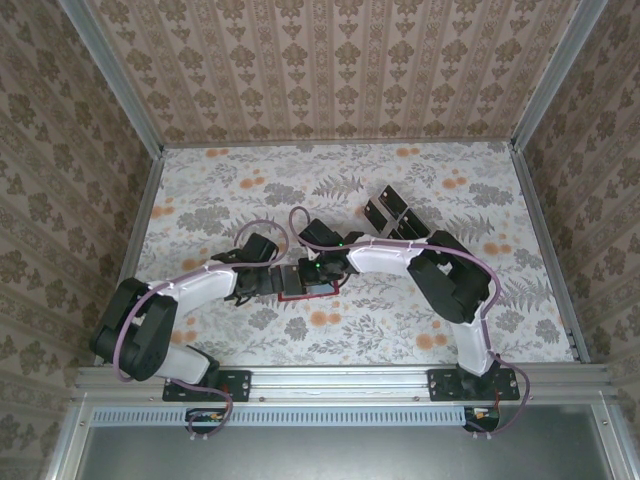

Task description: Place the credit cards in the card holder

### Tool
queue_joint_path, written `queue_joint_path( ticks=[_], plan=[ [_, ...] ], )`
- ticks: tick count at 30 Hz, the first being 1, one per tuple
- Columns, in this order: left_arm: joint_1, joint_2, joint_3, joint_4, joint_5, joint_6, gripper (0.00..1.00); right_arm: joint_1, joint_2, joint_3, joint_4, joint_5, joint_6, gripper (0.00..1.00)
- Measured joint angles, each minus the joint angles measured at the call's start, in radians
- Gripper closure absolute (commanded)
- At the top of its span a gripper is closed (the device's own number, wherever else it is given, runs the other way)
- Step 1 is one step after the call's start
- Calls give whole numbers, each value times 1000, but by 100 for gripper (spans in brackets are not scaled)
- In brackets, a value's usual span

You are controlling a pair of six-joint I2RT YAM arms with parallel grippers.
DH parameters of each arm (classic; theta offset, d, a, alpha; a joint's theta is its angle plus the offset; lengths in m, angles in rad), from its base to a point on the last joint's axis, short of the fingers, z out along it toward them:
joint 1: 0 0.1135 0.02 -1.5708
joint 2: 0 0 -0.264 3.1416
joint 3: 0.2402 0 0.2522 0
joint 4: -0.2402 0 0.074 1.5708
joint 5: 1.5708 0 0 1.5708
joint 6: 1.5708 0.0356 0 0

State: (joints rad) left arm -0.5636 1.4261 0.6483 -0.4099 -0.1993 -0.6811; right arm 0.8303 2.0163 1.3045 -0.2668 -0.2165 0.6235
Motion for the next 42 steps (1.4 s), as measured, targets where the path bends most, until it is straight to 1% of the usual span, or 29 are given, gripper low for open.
queue_joint_path(
  ticks=[7, 10, 14, 17, 22, 27, 33, 36, 42],
  plan=[
    [-5, 2, 0, 2, -7, -6, 0, 11, 14, 23, 1, -5, 0, 91],
    [-5, 1, 0, 2, -7, -6, 0, 11, 9, 20, 1, -3, 1, 87],
    [-4, -14, 0, -3, 2, -6, 0, 11, -49, -22, 0, 5, 4, 83],
    [5, -52, 0, -11, 14, -6, 0, 8, -94, -39, -4, 19, 3, 83],
    [49, -113, 0, -22, 16, -2, 0, 5, -106, -39, -9, 39, -1, 86],
    [63, -109, 0, -31, 16, 2, 0, 5, -93, -39, -27, 63, -5, 87],
    [63, -56, -12, -14, 19, 2, 0, 5, -42, -34, -33, 71, -17, 87],
    [62, -28, -17, -5, 18, 4, 0, 5, -22, -15, -42, 71, -19, 87],
    [60, -18, -14, 0, 14, 5, 0, 17, 9, 31, -48, 71, -19, 88]
  ],
)
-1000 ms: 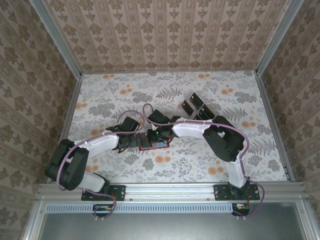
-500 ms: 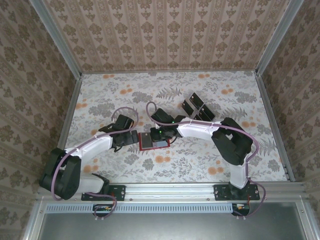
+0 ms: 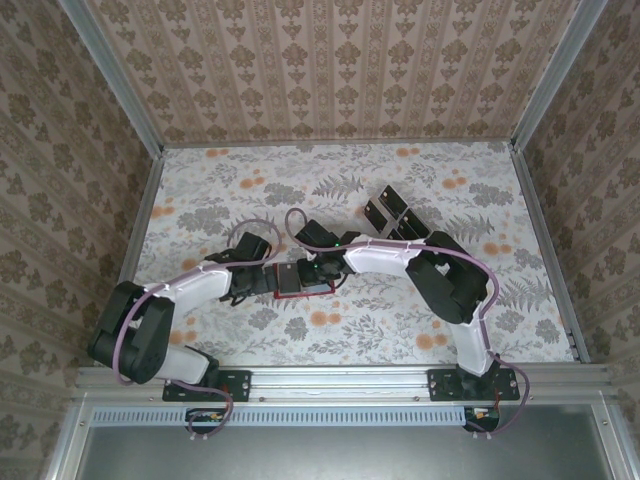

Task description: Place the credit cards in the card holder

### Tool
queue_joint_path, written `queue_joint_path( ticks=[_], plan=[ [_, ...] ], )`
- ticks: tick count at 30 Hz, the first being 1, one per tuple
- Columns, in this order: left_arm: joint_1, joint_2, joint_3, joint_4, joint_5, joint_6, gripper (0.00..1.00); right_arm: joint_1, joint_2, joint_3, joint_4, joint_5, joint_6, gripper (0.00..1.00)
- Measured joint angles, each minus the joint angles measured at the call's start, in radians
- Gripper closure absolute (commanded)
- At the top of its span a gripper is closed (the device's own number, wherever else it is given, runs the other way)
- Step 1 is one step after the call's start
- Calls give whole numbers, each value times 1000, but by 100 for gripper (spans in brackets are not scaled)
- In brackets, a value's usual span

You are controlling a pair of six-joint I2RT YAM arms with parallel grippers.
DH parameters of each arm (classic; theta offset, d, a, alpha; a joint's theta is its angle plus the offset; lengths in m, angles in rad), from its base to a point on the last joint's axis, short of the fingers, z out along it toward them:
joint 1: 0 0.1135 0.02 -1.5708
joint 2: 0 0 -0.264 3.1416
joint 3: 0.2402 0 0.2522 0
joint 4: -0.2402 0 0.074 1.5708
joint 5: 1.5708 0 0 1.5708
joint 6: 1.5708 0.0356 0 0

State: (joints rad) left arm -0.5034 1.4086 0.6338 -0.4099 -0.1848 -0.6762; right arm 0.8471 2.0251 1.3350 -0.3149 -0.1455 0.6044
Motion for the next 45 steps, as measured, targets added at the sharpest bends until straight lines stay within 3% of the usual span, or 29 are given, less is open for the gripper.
queue_joint_path(
  ticks=[10, 15, 19, 26, 45],
  plan=[
    [-6, 12, 10, -6, -5, 0, 0, 13, 4, 12, -11, 4, -4, 87],
    [-6, 5, 11, -12, -6, 3, 0, -6, -39, 6, -37, 15, -32, 68],
    [-6, -12, 11, -20, -6, 20, 0, -57, -87, 6, -44, 15, -63, 61],
    [-21, -89, 31, -50, -3, 30, 0, -98, -80, 15, -70, 14, -106, 59],
    [-216, -114, 29, -5, -19, -7, 0, -99, -6, -6, 13, -79, -71, 57]
  ],
)
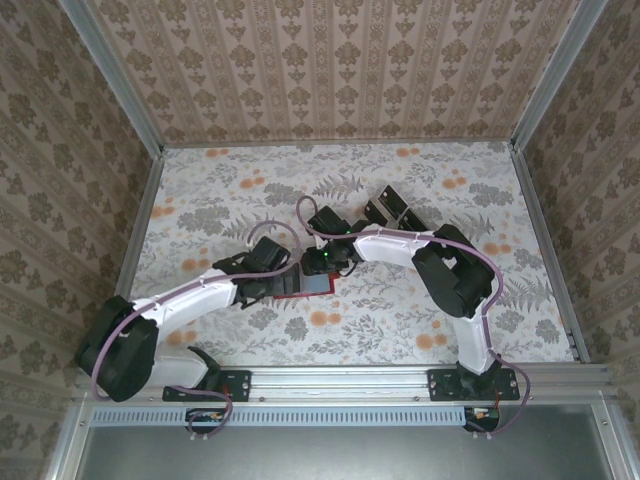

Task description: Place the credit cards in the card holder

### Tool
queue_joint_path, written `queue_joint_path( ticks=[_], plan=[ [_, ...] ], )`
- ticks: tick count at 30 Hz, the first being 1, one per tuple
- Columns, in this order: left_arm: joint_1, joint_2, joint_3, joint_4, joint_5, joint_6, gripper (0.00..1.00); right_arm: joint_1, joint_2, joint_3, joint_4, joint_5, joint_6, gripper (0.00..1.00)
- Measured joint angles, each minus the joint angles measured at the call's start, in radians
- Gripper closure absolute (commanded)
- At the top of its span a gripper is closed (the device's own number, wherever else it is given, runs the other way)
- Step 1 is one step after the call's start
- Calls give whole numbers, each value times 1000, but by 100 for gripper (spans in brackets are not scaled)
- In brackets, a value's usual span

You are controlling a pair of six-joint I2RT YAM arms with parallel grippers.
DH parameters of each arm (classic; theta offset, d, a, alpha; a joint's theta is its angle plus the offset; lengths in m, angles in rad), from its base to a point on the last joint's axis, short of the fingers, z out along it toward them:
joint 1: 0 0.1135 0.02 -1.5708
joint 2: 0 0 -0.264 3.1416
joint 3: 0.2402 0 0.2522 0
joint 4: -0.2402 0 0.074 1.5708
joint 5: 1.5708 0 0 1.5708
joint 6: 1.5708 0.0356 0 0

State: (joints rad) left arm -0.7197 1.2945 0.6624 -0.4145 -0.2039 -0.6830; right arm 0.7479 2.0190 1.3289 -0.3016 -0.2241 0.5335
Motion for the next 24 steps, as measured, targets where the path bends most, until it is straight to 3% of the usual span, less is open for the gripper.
queue_joint_path(
  ticks=[14, 24],
  plan=[
    [-127, -60, -115, 145, -26, -36, 0, 1, 6, -25, 89, -58, 93, 57],
    [-145, -55, -119, 246, -48, -35, 0, 1, 6, -29, 95, -61, 100, 57]
  ],
)
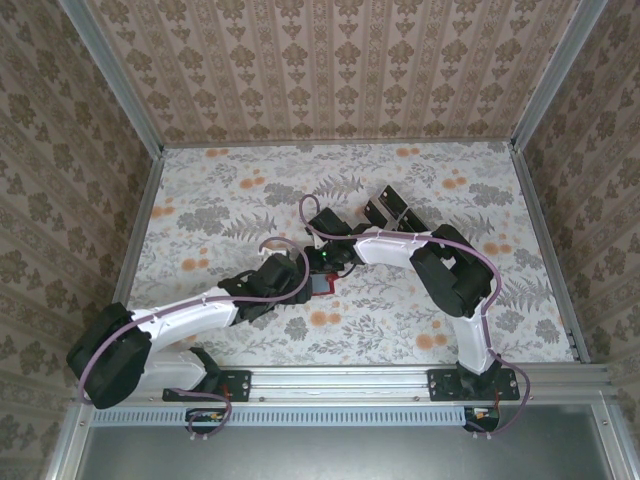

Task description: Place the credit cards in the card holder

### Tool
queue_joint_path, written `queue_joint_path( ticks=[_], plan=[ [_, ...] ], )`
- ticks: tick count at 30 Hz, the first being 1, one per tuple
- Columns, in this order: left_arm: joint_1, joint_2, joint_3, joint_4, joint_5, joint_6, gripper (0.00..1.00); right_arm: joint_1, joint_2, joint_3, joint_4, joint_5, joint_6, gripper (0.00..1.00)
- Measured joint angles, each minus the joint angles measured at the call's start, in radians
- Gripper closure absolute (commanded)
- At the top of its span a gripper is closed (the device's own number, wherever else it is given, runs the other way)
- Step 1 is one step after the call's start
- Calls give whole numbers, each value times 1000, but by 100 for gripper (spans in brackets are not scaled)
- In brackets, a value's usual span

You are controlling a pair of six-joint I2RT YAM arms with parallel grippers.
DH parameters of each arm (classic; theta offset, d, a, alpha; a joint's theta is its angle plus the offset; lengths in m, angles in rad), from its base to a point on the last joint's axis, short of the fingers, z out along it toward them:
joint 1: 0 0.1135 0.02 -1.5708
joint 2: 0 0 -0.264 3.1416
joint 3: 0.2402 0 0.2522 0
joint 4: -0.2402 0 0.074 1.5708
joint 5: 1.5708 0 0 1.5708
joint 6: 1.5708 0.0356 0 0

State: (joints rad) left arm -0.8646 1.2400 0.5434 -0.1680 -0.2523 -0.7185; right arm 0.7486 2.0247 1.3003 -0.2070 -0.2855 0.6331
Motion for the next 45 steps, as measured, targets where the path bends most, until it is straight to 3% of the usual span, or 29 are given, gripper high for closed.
queue_joint_path(
  ticks=[14, 21, 31, 45],
  plan=[
    [0, 160, 10, 69, -12, 0, 0, 0, 0, 0, 1, 0, 0, 57],
    [-6, 163, -6, 98, -37, -22, 0, -10, -21, -16, -1, 0, 7, 55],
    [-8, 152, -27, 131, -51, -50, 0, -18, -187, -135, 39, 18, 77, 54],
    [-9, 145, -39, 149, -56, -60, 0, -18, -153, -198, 105, 27, 142, 54]
  ],
)
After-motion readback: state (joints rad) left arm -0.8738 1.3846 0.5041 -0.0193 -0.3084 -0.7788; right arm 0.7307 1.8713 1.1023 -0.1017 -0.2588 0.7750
